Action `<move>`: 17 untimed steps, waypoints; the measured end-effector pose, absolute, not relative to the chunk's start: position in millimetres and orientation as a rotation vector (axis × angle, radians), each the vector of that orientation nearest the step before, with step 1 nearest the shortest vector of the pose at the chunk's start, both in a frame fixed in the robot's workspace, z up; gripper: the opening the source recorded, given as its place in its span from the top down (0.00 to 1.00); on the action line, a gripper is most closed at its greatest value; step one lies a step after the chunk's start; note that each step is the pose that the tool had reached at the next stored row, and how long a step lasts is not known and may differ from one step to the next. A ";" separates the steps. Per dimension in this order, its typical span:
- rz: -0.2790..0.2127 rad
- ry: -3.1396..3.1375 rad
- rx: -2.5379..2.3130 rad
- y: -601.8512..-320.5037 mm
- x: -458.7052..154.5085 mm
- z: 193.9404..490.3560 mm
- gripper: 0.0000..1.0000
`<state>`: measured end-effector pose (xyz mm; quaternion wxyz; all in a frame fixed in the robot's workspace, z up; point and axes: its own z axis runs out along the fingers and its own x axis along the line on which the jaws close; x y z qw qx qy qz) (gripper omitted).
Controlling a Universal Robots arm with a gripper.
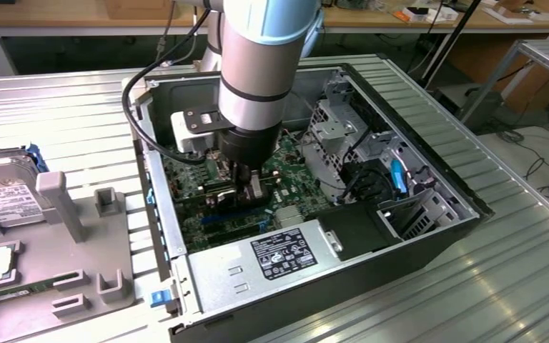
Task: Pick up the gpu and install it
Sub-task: 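Insert the gpu into the slot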
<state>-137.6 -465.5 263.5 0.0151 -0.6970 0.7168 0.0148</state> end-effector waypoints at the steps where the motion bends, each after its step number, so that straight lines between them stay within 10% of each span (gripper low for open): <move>1: 0.046 2.230 -2.169 -465.5 -137.6 263.5 0.73; 17: 0.054 2.225 -2.166 -466.2 -137.6 259.7 0.73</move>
